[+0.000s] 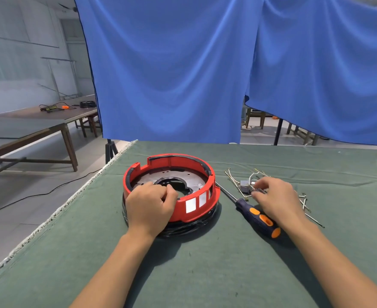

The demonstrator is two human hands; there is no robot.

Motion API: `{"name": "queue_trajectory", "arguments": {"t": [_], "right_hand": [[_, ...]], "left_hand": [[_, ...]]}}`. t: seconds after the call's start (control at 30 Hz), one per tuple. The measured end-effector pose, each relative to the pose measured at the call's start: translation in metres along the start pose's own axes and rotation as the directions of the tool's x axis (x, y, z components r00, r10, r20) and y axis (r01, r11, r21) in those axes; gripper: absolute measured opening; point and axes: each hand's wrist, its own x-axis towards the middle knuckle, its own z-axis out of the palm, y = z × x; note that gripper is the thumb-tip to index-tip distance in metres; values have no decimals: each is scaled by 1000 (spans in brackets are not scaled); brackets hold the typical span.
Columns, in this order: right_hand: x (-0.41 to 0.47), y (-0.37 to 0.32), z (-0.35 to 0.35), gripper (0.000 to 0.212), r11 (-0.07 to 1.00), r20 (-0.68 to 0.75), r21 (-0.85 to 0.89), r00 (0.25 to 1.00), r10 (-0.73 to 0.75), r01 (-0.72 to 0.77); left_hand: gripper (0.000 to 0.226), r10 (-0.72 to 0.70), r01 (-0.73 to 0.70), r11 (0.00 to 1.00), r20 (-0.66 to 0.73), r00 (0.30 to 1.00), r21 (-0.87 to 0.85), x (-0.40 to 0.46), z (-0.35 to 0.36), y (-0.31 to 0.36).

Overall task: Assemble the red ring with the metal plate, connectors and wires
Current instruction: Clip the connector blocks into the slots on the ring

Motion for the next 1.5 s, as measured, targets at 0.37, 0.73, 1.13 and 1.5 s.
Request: {"name": "queue_trajectory", "arguments": {"t": [0.37, 0.73, 1.13, 1.5], "right_hand": [[-28, -65, -1, 9, 412, 286, 879, 957, -54, -239], [-37, -78, -5, 8, 423, 356, 856, 932, -68, -296], [-39, -81, 2, 11, 322, 409, 854, 910, 65, -407], [-38, -82, -6, 16, 84, 438, 892, 895, 91, -445]], "left_hand": [[28, 151, -140, 986, 117, 982, -93, -2, -15, 24], [20, 145, -77, 966, 271, 952, -247, -5, -23, 32], [35, -69, 127, 990, 568, 820, -64, 18, -58, -20], [9, -60, 391, 822, 619, 783, -414, 22, -55, 0]]}}
